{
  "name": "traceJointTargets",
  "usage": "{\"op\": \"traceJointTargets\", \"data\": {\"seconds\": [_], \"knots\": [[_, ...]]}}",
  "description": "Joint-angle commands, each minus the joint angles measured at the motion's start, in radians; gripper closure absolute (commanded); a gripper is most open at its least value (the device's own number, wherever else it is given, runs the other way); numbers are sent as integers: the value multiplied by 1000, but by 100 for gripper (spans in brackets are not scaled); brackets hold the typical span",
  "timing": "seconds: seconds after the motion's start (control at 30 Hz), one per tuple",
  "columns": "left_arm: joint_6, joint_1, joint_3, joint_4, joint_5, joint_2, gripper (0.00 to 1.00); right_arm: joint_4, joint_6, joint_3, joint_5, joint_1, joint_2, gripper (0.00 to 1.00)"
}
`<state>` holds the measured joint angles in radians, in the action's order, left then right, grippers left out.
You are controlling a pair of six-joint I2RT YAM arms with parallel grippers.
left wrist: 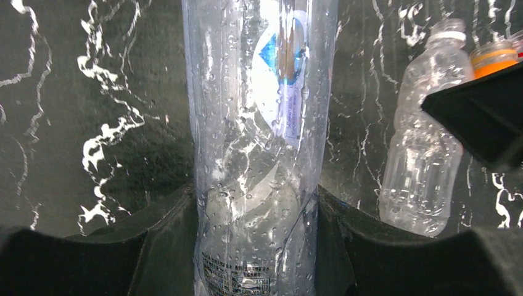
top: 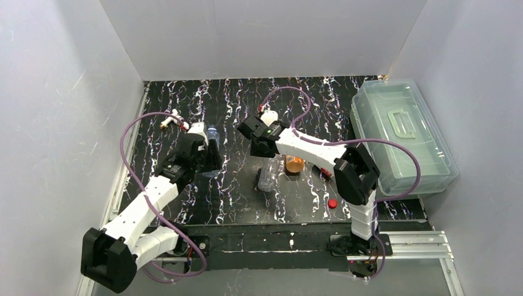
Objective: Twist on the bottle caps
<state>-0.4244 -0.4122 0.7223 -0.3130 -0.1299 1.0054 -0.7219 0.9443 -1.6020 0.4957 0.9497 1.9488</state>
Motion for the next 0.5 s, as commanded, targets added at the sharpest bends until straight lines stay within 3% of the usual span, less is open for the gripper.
{"op": "traceJointTargets", "data": {"seconds": [0.0,0.07,0.17,0.33,0.47], "knots": [[-68,6,-52,60,5,40,100,91,-139,-73,-61,4,-26,48],[-90,5,-68,92,19,89,100,163,-166,-26,-90,3,-55,35],[-118,6,-82,142,43,162,100,185,-188,5,-101,0,-87,30],[-125,5,-50,135,45,234,100,196,-207,35,-136,-17,-96,29],[-106,6,-38,117,25,213,100,201,-244,25,-240,-71,-15,38]]}}
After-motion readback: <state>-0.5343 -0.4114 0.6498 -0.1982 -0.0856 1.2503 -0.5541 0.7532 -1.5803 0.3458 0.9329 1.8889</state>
